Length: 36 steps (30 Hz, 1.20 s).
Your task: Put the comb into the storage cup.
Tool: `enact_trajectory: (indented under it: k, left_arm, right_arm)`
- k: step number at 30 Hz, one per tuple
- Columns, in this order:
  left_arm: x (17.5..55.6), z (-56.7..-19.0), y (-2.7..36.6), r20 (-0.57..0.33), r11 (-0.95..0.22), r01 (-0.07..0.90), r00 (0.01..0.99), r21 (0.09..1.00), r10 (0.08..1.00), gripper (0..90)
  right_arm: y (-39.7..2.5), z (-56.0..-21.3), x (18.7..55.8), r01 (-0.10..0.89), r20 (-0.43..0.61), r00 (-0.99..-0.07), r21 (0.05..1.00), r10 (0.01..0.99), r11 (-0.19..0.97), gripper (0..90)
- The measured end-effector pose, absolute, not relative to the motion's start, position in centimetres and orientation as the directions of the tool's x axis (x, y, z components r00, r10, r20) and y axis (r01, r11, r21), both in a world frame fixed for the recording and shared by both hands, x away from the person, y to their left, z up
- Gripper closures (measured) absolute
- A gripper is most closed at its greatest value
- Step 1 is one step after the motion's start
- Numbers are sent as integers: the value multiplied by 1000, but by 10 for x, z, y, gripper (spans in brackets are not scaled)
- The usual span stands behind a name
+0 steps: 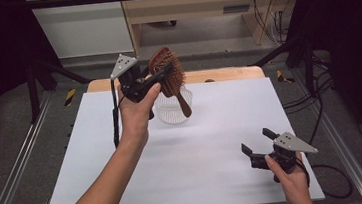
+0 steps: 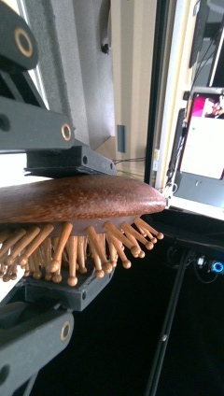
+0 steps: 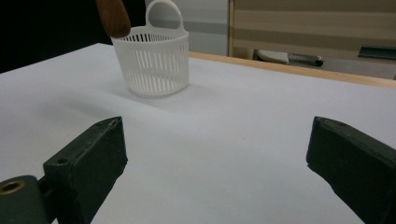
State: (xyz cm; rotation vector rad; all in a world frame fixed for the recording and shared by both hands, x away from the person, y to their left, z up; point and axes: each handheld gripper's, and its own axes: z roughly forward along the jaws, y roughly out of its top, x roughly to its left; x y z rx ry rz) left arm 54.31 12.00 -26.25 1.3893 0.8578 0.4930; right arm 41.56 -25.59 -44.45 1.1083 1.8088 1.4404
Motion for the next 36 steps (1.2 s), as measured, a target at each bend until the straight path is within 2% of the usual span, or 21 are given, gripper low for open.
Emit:
enact_trajectory:
  k: [10, 30, 36]
  left_arm:
    - [564, -263, 121, -246, 192, 154, 551, 969, 798, 518]
    - [581, -271, 126, -274, 235, 141, 491, 962, 827, 518]
    - [589, -278, 124, -254, 214, 137, 470, 967, 845, 518]
  right_arm:
    - [-251, -445, 417, 245, 23, -496, 963, 868, 114, 54]
    - [-252, -448, 419, 265, 34, -490, 958, 871, 112, 55]
    - [-250, -448, 420, 269, 40, -491, 957, 870, 107, 54]
